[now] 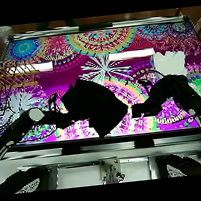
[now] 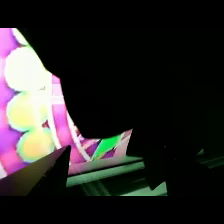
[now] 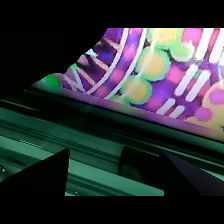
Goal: Fold the shirts.
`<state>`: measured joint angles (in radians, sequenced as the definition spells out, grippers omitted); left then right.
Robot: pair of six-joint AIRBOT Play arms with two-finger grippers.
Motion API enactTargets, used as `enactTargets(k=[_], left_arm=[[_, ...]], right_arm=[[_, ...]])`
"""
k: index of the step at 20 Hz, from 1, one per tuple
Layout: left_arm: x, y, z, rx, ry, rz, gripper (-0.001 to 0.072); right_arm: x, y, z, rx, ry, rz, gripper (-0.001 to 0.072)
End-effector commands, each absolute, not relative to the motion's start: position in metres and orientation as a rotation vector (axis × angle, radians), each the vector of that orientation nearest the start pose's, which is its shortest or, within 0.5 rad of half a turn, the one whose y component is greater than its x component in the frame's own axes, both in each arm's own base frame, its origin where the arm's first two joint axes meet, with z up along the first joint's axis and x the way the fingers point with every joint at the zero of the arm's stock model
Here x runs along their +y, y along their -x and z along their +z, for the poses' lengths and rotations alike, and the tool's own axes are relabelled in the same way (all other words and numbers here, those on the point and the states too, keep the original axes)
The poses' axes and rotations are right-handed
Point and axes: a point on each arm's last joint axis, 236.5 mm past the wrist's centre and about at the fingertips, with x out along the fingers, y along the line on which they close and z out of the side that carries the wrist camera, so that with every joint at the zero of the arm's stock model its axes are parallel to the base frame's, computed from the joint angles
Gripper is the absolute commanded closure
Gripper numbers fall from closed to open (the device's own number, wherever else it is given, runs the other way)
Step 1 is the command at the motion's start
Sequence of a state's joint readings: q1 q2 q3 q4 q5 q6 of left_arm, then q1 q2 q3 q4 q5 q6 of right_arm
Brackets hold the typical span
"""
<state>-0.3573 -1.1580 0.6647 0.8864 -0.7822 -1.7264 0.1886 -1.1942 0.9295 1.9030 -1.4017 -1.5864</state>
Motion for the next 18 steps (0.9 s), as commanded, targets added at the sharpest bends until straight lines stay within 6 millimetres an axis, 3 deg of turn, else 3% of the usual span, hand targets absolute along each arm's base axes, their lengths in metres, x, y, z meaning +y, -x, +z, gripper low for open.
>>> enactTargets(k=[1, 2, 3, 4, 5, 6, 10, 13, 16, 17, 18], left_arm=[[-0.23, -0.307, -0.075, 1.269, 0.768, -0.23, 0.0048], [-0.23, -0.313, -0.076, 1.245, 0.769, -0.22, 0.0054], [-0.228, -0.317, -0.075, 1.227, 0.773, -0.214, 0.0194], [-0.226, -0.32, -0.074, 1.219, 0.772, -0.211, 0.0452], [-0.223, -0.322, -0.074, 1.211, 0.765, -0.215, 0.0605], [-0.221, -0.323, -0.072, 1.198, 0.737, -0.233, 0.0673], [-0.218, -0.321, -0.059, 1.182, 0.689, -0.291, 0.0674], [-0.22, -0.318, -0.049, 1.174, 0.684, -0.32, 0.0674], [-0.221, -0.32, -0.04, 1.151, 0.686, -0.33, 0.0674], [-0.221, -0.321, -0.037, 1.144, 0.687, -0.335, 0.0674], [-0.223, -0.325, -0.031, 1.131, 0.688, -0.342, 0.0674]], right_arm=[[0.133, -0.241, -0.044, 1.738, -0.197, 0.363, 0.0038], [0.135, -0.241, -0.047, 1.751, -0.207, 0.365, 0.0038], [0.136, -0.241, -0.051, 1.759, -0.213, 0.364, 0.0038], [0.136, -0.244, -0.054, 1.756, -0.216, 0.359, 0.0038], [0.137, -0.249, -0.057, 1.741, -0.22, 0.353, 0.0038], [0.138, -0.255, -0.06, 1.719, -0.227, 0.348, 0.0038], [0.151, -0.29, -0.067, 1.6, -0.332, 0.315, 0.0038], [0.173, -0.309, -0.078, 1.564, -0.472, 0.316, 0.0038], [0.187, -0.311, -0.093, 1.603, -0.578, 0.31, 0.004], [0.189, -0.309, -0.098, 1.62, -0.576, 0.321, 0.0127], [0.188, -0.308, -0.099, 1.624, -0.565, 0.326, 0.0365]])
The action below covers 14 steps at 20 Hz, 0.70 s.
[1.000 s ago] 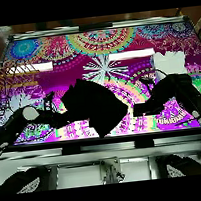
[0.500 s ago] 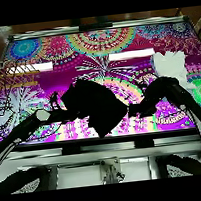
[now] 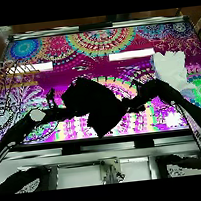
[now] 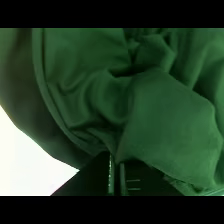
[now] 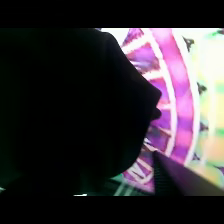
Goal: Fold the shirts.
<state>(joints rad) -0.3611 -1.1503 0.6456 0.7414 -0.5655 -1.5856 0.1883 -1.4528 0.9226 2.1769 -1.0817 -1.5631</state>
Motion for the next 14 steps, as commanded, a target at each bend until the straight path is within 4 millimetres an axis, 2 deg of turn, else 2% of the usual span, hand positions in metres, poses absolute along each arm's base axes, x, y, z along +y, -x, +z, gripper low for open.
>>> enactTargets(k=[1, 2, 3, 4, 5, 6, 7, 8, 10, 11, 12, 14], left_arm=[[-0.225, -0.329, -0.024, 1.116, 0.688, -0.352, 0.0674], [-0.228, -0.335, -0.014, 1.09, 0.675, -0.376, 0.0674], [-0.232, -0.342, 0.002, 1.044, 0.618, -0.432, 0.0675], [-0.237, -0.349, 0.022, 0.99, 0.556, -0.493, 0.0675], [-0.242, -0.357, 0.05, 0.923, 0.504, -0.554, 0.0675], [-0.247, -0.364, 0.084, 0.847, 0.46, -0.606, 0.0676], [-0.251, -0.37, 0.125, 0.751, 0.408, -0.657, 0.0676], [-0.253, -0.374, 0.178, 0.63, 0.351, -0.708, 0.0675], [-0.249, -0.366, 0.298, 0.357, 0.285, -0.77, 0.0675], [-0.243, -0.352, 0.361, 0.222, 0.281, -0.792, 0.0675], [-0.236, -0.333, 0.414, 0.103, 0.277, -0.811, 0.0674], [-0.219, -0.286, 0.503, -0.107, 0.267, -0.838, 0.0675]], right_arm=[[0.188, -0.31, -0.097, 1.617, -0.57, 0.328, 0.0602], [0.189, -0.315, -0.089, 1.597, -0.566, 0.345, 0.0646], [0.191, -0.323, -0.072, 1.549, -0.53, 0.397, 0.0647], [0.193, -0.335, -0.047, 1.467, -0.479, 0.462, 0.0647], [0.196, -0.348, -0.015, 1.365, -0.423, 0.524, 0.0647], [0.196, -0.364, 0.028, 1.236, -0.362, 0.569, 0.0647], [0.195, -0.377, 0.075, 1.099, -0.307, 0.596, 0.0647], [0.193, -0.386, 0.128, 0.951, -0.257, 0.617, 0.0648], [0.189, -0.384, 0.255, 0.622, -0.191, 0.65, 0.0648], [0.186, -0.372, 0.312, 0.481, -0.174, 0.66, 0.0648], [0.182, -0.352, 0.369, 0.342, -0.156, 0.671, 0.0648], [0.172, -0.309, 0.452, 0.121, -0.133, 0.676, 0.0648]])
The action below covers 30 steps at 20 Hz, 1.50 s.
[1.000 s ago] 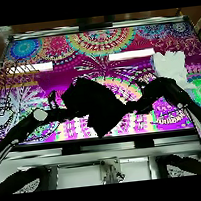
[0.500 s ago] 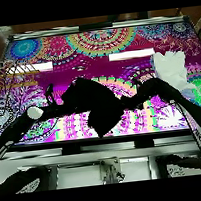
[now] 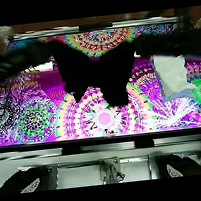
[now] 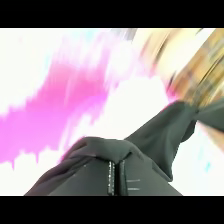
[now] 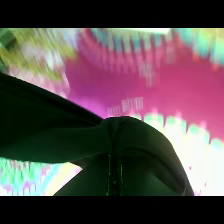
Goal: Fold the shirts.
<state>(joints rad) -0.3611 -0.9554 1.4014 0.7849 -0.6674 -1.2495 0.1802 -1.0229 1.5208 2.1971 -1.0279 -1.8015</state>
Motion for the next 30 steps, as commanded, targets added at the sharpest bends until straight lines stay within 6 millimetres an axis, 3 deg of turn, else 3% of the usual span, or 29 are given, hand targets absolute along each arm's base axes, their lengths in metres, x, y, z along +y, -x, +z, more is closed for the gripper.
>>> enactTargets(k=[1, 3, 4, 6, 8, 10, 13, 15, 18, 20, 22, 24, 27, 29, 30], left_arm=[[-0.21, -0.264, 0.533, -0.186, 0.259, -0.844, 0.0675], [-0.195, -0.234, 0.56, -0.274, 0.224, -0.828, 0.0675], [-0.19, -0.226, 0.561, -0.281, 0.201, -0.817, 0.0675], [-0.185, -0.227, 0.54, -0.182, 0.17, -0.781, 0.0675], [-0.181, -0.241, 0.495, 0.009, 0.128, -0.726, 0.0675], [-0.172, -0.251, 0.452, 0.177, 0.07, -0.663, 0.0675], [-0.16, -0.259, 0.423, 0.278, 0.012, -0.605, 0.0675], [-0.164, -0.267, 0.385, 0.391, -0.004, -0.603, 0.0675], [-0.172, -0.289, 0.291, 0.622, -0.001, -0.582, 0.0675], [-0.176, -0.316, 0.243, 0.666, 0.013, -0.548, 0.0675], [-0.17, -0.354, 0.209, 0.648, -0.021, -0.474, 0.0674], [-0.166, -0.397, 0.189, 0.614, -0.025, -0.417, 0.0674], [-0.166, -0.453, 0.163, 0.571, 0.064, -0.361, 0.0675], [-0.17, -0.469, 0.118, 0.676, 0.197, -0.321, 0.0674], [-0.177, -0.468, 0.087, 0.771, 0.246, -0.311, 0.067]], right_arm=[[0.168, -0.289, 0.478, 0.048, -0.125, 0.678, 0.0648], [0.163, -0.257, 0.504, -0.024, -0.113, 0.686, 0.0648], [0.162, -0.245, 0.508, -0.032, -0.112, 0.691, 0.0648], [0.162, -0.232, 0.501, 0.006, -0.109, 0.703, 0.0647], [0.163, -0.231, 0.474, 0.125, -0.092, 0.704, 0.0647], [0.155, -0.235, 0.428, 0.312, -0.033, 0.663, 0.0647], [0.124, -0.248, 0.37, 0.544, 0.052, 0.527, 0.0647], [0.111, -0.266, 0.344, 0.645, 0.084, 0.464, 0.0647], [0.124, -0.3, 0.304, 0.782, 0.066, 0.493, 0.0646], [0.134, -0.326, 0.256, 0.921, 0.04, 0.511, 0.0646], [0.139, -0.356, 0.197, 1.06, -0.007, 0.484, 0.0646], [0.145, -0.398, 0.14, 1.124, -0.049, 0.448, 0.0647], [0.15, -0.476, 0.079, 1.063, -0.129, 0.353, 0.0646], [0.155, -0.506, 0.049, 1.055, -0.292, 0.264, 0.0646], [0.161, -0.511, 0.034, 1.083, -0.371, 0.24, 0.0647]])
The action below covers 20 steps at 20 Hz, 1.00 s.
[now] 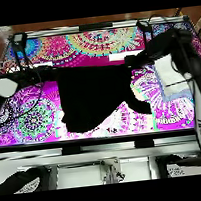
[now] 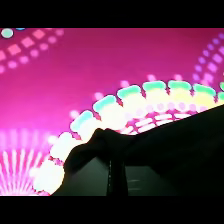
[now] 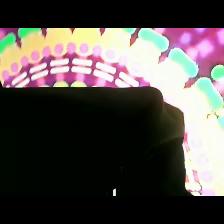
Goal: Fold the shirts.
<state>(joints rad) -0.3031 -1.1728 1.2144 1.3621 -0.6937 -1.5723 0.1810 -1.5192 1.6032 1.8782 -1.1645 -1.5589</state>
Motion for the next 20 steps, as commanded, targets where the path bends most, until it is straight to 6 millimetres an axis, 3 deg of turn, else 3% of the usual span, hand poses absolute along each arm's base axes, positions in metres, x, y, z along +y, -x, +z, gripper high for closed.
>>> enactTargets(k=[1, 2, 3, 4, 6, 8, 10, 12, 15, 18, 20], left_arm=[[-0.185, -0.461, 0.058, 0.871, 0.279, -0.316, 0.0599], [-0.193, -0.449, 0.033, 0.976, 0.315, -0.324, 0.0353], [-0.194, -0.438, 0.018, 1.057, 0.331, -0.327, 0.0096], [-0.19, -0.424, 0.01, 1.134, 0.33, -0.325, -0.0003], [-0.16, -0.391, 0.011, 1.293, 0.26, -0.331, -0.0002], [-0.12, -0.362, 0.023, 1.393, 0.216, -0.318, 0.0], [-0.092, -0.335, 0.035, 1.441, 0.24, -0.29, 0.0], [-0.082, -0.299, 0.026, 1.493, 0.277, -0.27, -0.0002], [-0.109, -0.242, -0.016, 1.576, 0.427, -0.31, -0.0012], [-0.133, -0.224, -0.049, 1.561, 0.619, -0.31, -0.0012], [-0.131, -0.222, -0.07, 1.55, 0.647, -0.262, -0.0012]], right_arm=[[0.169, -0.51, 0.02, 1.12, -0.424, 0.246, 0.0645], [0.179, -0.507, 0.012, 1.148, -0.456, 0.274, 0.0548], [0.185, -0.505, 0.015, 1.154, -0.458, 0.324, 0.0199], [0.189, -0.5, 0.024, 1.149, -0.441, 0.388, 0.0039], [0.165, -0.484, 0.047, 1.172, -0.355, 0.421, 0.0039], [0.113, -0.462, 0.065, 1.221, -0.23, 0.353, 0.0039], [0.047, -0.432, 0.074, 1.302, -0.132, 0.22, 0.004], [0.003, -0.405, 0.079, 1.38, -0.128, 0.148, 0.004], [-0.021, -0.396, 0.079, 1.398, -0.227, 0.125, 0.004], [-0.019, -0.403, 0.079, 1.369, -0.275, 0.141, 0.004], [-0.013, -0.409, 0.08, 1.345, -0.278, 0.157, 0.004]])
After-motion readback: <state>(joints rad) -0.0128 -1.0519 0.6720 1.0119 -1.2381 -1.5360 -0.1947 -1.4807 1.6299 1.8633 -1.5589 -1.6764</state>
